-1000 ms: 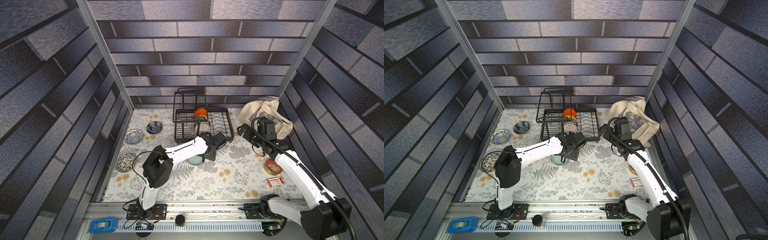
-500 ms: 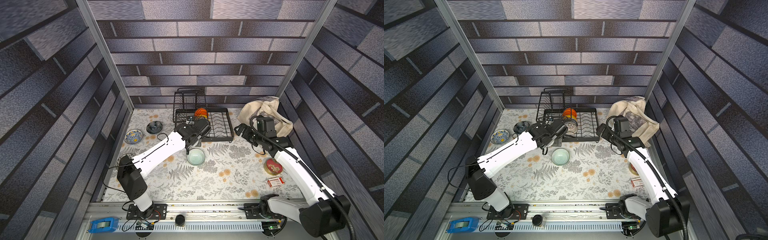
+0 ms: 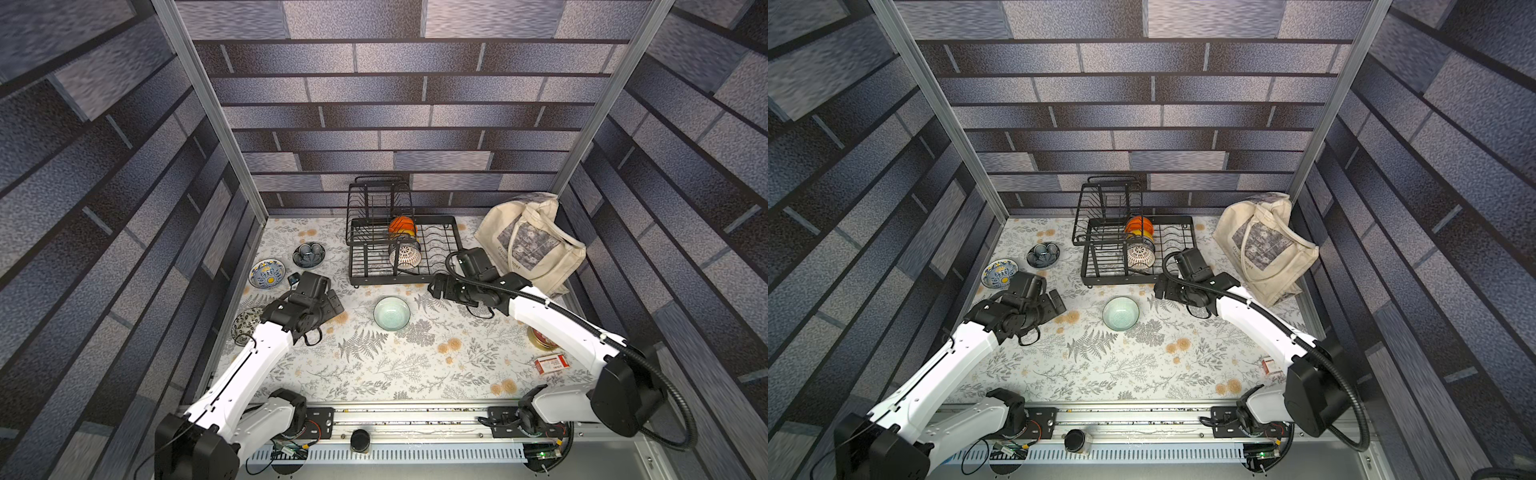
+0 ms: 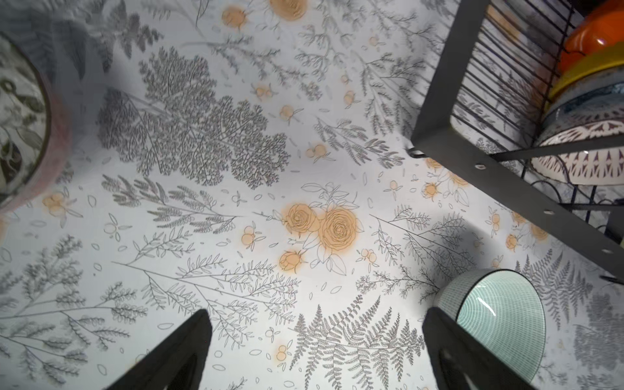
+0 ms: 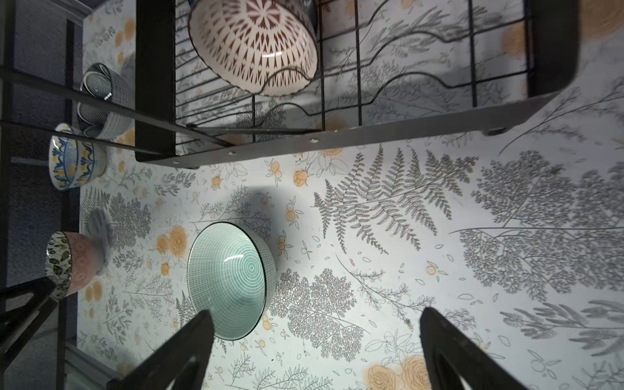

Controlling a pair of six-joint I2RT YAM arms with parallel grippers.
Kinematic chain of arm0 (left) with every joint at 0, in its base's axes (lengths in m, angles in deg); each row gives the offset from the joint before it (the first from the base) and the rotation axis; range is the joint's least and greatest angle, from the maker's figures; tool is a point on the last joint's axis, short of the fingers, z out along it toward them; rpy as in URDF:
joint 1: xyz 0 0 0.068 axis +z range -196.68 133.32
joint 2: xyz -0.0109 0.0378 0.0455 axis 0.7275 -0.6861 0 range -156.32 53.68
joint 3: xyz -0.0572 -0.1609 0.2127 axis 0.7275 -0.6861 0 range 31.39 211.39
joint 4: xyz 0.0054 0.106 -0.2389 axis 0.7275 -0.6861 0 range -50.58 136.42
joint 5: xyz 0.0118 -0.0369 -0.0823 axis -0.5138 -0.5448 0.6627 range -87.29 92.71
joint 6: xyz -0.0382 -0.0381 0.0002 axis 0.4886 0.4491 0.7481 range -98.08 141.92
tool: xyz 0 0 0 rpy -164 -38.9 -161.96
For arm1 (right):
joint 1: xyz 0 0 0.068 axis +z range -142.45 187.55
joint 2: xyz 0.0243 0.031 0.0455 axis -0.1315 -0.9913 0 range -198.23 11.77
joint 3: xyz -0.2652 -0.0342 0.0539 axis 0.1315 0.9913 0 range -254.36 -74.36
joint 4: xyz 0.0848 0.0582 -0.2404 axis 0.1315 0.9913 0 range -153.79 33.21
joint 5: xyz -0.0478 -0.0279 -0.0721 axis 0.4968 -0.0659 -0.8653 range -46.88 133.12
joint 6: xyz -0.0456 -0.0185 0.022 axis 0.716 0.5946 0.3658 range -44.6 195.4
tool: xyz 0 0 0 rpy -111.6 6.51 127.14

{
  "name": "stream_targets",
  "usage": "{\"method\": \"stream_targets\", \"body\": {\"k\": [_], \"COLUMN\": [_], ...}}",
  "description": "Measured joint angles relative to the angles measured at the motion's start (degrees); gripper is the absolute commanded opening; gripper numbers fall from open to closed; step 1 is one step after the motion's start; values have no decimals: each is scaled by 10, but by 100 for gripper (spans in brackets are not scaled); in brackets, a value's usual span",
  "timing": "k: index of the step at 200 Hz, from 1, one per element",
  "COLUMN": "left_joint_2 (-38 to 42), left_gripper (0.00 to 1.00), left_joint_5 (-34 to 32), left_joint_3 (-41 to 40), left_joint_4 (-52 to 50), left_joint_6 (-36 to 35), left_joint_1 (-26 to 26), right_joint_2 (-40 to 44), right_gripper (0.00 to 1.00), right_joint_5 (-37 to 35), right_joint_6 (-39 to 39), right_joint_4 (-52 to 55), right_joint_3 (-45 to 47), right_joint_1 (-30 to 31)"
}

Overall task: Load bowls into a dish rack
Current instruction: Pick up the bowl from the center of the table.

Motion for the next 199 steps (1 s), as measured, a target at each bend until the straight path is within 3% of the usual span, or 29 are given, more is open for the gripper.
{"method": "stream_targets", "body": {"k": [31, 88, 157, 199], "left_joint_2": [44, 15, -12, -13], "left_gripper": [100, 100, 100, 100], "left_joint_5": [108, 212, 239, 229], "left_joint_3": [-77, -95, -101, -101], "left_joint_4": [60, 139, 176, 190], "left_joint_6": [20, 32, 32, 32], "left_joint_1": [61, 69, 38, -7], "right_joint_2": [-76, -164, -226, -236], "right_gripper": [82, 64, 42, 22], "right_joint_5": [-16, -36, -56, -63], "right_joint_6": [-5, -15, -21, -21], "right_joint_4": [-9, -20, -28, -31], "right_joint_3": [-14, -81, -92, -92], "right_joint_1": [56, 107, 120, 125]}}
